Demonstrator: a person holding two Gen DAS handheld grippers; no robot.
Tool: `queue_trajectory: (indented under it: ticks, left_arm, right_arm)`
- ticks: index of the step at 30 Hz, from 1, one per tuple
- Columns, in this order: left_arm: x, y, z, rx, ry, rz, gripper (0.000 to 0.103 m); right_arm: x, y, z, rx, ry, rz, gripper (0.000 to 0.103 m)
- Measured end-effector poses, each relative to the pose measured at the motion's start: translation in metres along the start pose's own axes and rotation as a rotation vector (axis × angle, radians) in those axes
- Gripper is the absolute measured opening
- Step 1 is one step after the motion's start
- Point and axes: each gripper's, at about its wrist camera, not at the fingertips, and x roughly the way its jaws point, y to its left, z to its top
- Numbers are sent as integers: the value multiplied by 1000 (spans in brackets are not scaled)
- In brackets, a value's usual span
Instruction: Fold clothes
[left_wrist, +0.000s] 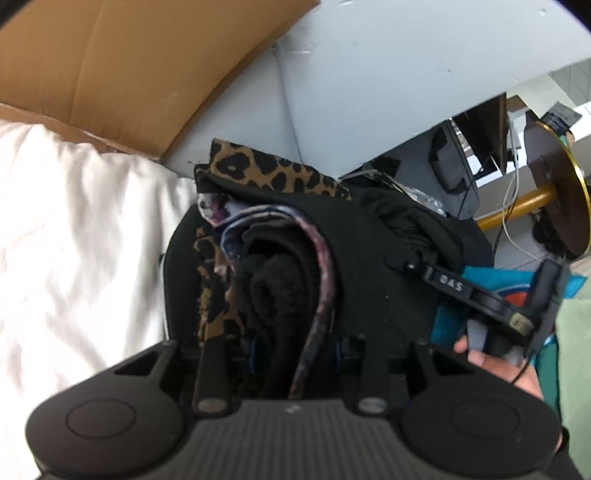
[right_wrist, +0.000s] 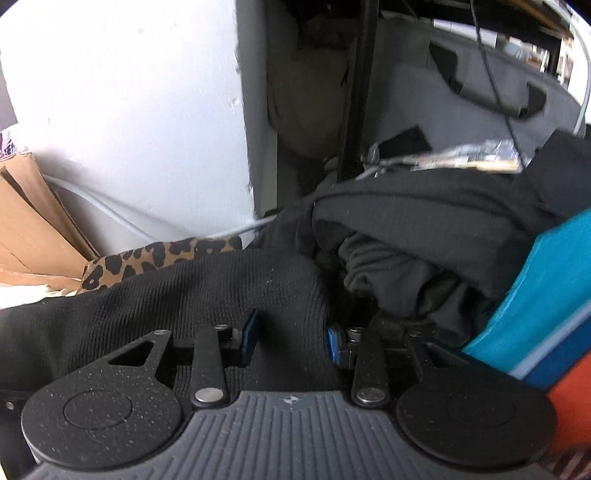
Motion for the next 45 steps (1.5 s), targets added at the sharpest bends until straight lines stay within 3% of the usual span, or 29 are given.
queue_trajectory:
  ticks: [3,7,14,17,22,27,36,41,45]
  left_arm:
    - [-5,-5,-1,35,-1,18,40]
    - [-12,-9,-4,49,-12,24,37]
    - [-16,-12,-5,73,-24,44,34]
    - [-15,-12,-5,68,-22,51,35]
    - [-20,-19,-1,103,-30,112,54]
    - [-29,-19,12,101,-61,105,56]
    - [-10,-8,35,19,-87,31,56]
    - [3,9,43,-128,-122,-38,54]
    - [4,10,50,-127,-150,-31,30]
  right_arm:
    - [-20,2,0,-26,-72,-10,43]
    - [-46,4,-7,-14,-150,50,50]
    - [-63,14,-51,-36,-148,151,49]
    - [-57,15,-74,-40,-126,139,49]
    - [-44,6,-96,-11,-109,87,48]
    - [-31,0,-101,36,-101,37,48]
    - [-40,10,-95,82,-104,80,49]
    - [-51,18,-96,97,-115,106,49]
    - [-62,25,-96,124,-129,158,49]
